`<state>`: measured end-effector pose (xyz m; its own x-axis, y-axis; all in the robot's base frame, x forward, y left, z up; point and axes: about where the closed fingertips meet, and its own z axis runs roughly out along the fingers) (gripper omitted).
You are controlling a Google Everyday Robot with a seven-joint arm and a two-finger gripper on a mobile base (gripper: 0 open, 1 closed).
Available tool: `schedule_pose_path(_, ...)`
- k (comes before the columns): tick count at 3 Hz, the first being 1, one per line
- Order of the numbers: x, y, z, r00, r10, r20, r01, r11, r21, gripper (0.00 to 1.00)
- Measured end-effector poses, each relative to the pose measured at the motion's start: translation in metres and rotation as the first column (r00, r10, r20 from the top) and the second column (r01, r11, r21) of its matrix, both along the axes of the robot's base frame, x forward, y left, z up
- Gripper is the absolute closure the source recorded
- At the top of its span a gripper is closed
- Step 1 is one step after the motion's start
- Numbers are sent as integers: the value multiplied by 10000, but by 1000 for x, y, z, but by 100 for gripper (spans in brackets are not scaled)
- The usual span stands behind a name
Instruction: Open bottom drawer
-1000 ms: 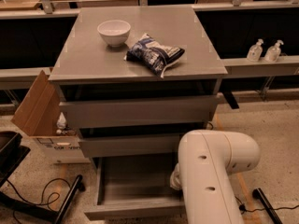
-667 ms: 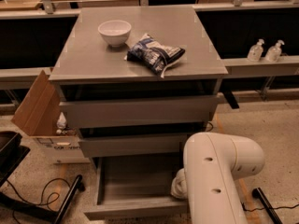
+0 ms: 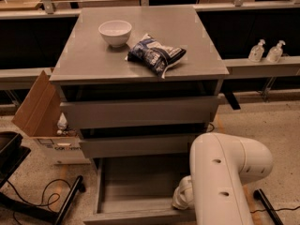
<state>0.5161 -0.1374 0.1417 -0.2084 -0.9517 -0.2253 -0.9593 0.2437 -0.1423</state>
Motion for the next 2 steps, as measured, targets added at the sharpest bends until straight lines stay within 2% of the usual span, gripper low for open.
schedule_pose_path(2,-48,4,32,9992,229,-314,-206,9972,723,100)
